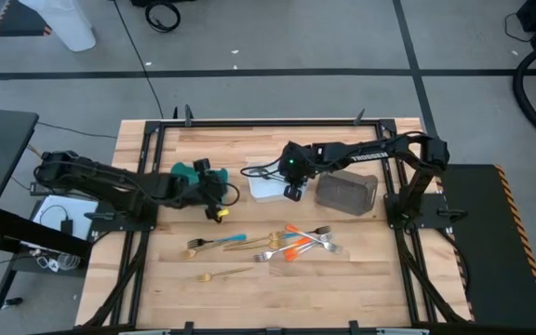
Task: Sort silverware by color (type)
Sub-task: Put the blue fork into the white bin, then put the gold fork into the green bin
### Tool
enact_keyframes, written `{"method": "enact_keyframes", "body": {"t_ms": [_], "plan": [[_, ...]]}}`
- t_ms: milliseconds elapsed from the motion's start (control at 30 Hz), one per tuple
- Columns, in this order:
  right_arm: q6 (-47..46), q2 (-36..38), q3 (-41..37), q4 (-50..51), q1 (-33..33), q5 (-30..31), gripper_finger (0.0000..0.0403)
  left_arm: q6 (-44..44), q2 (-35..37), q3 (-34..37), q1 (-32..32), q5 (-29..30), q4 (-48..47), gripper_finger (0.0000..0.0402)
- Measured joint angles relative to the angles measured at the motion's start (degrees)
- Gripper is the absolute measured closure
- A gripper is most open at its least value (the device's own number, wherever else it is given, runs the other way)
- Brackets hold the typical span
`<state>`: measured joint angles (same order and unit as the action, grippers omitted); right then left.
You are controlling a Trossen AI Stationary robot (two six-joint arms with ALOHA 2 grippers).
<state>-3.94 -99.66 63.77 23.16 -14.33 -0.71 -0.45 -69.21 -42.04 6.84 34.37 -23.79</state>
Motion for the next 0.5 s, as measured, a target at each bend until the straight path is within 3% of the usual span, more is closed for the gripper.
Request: {"method": "enact_keyframes", "body": {"t_ms": [333, 500], "plan": [[-0.8, 0.0, 0.0, -0.3, 0.6, -0.1, 0.0288, -8.4, 0.0, 1.7, 6.9, -2.9, 2.9, 0.0242], [-2.0, 0.0, 0.0, 0.9, 2.7, 2.5, 0.0261, -13.0, 0.0, 2.1, 12.0, -2.8, 3.0, 0.0242]]}}
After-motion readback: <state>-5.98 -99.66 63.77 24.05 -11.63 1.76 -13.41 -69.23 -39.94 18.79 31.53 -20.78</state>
